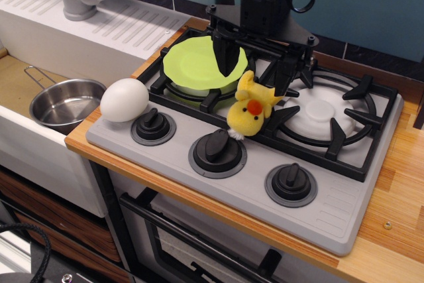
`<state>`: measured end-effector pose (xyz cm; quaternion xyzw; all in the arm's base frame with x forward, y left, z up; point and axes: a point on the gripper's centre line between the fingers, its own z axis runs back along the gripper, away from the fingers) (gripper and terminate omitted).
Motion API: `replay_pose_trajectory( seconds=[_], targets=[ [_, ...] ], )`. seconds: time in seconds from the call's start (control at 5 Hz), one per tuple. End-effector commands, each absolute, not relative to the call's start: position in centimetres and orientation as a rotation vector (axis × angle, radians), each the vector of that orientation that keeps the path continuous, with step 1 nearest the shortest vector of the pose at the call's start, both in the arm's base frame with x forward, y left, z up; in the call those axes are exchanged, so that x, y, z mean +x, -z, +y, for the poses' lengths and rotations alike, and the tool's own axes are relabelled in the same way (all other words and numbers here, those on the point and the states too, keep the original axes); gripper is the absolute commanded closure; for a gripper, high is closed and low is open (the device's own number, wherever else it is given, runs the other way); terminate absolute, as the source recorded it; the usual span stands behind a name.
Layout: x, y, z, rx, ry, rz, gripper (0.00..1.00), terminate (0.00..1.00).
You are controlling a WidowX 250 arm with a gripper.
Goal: Put stuffedduck on plate and egg in pot or pan in sink
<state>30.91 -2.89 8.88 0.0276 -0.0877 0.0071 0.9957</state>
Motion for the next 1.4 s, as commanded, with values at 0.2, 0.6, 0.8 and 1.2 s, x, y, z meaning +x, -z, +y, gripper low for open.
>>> replay_pose_trajectory(
  seconds=[0.2, 0.6, 0.8, 1.2],
  targets=[
    [31.5, -7.4, -3.1, 0.036, -0.019, -0.205, 0.0, 0.0],
    [32.5, -5.2, -3.2, 0.009, -0.018, -0.247, 0.0, 0.0],
    [32.7, -5.1, -3.0, 0.008, -0.014, -0.249, 0.0, 0.0],
    [32.5, -5.3, -3.2, 0.008, -0.028, -0.215, 1.0, 0.0]
  ],
)
